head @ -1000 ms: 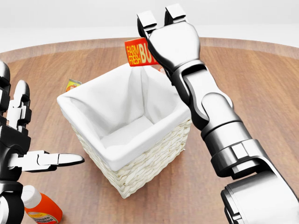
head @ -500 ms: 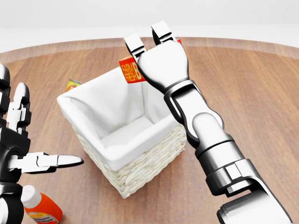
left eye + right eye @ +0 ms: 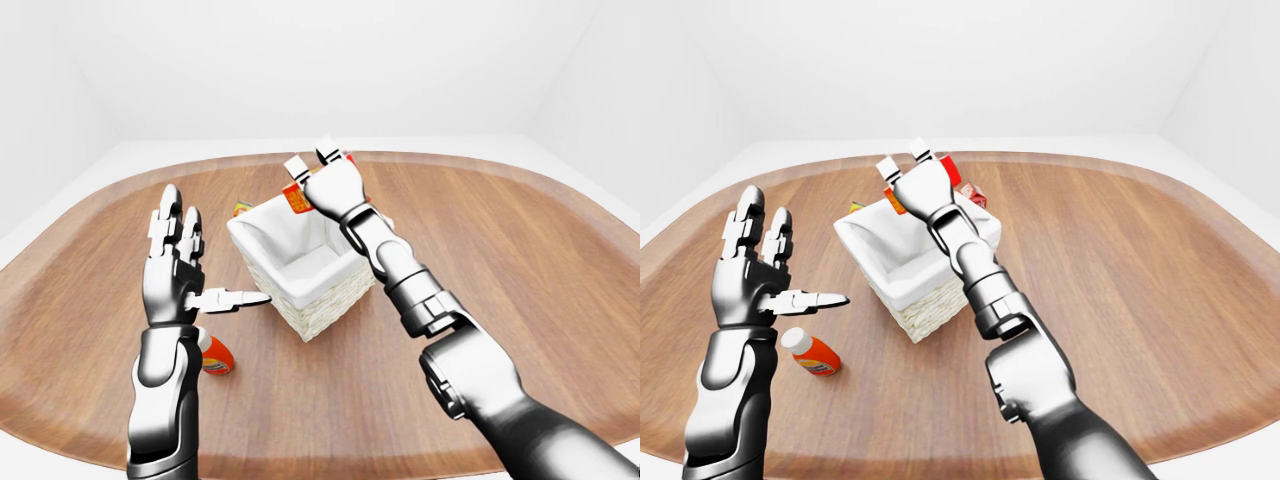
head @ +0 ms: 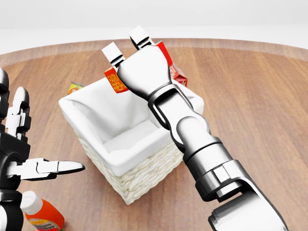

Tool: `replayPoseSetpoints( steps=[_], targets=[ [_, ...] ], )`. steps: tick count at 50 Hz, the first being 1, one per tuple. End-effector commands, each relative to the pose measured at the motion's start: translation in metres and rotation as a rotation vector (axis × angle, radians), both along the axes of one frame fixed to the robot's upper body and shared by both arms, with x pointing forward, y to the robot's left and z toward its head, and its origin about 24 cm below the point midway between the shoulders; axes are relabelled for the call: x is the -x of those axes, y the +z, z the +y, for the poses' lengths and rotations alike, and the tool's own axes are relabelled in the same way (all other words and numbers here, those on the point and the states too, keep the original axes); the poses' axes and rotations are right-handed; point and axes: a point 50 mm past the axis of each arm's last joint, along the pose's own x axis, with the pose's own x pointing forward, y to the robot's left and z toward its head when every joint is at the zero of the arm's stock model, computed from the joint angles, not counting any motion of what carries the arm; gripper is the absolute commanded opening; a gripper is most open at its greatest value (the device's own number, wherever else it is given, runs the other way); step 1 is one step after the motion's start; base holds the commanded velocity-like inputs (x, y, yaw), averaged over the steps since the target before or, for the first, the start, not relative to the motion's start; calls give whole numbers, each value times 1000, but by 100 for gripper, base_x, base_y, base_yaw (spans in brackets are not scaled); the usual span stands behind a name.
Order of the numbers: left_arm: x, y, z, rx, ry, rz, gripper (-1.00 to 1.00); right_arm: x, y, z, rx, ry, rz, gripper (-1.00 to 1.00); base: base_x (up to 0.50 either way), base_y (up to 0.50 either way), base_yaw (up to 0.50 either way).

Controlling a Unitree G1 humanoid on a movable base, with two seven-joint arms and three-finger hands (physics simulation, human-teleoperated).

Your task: Pick up the butter and put it in the basket.

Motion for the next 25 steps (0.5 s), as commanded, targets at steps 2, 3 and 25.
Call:
replayPoseSetpoints(
  steps=[2,3,25],
  targets=[
    [0,0,1,3,1,1,100,5,5,-1,-42,-4,0,-100,0,0,0],
    [0,0,1,4,2,0,100,5,4,-2,-48,-7,11,-100,0,0,0],
    [2,-2,0,2,0,6,100,27,-31,-13,-76,-32,126,-100,0,0,0]
  ],
)
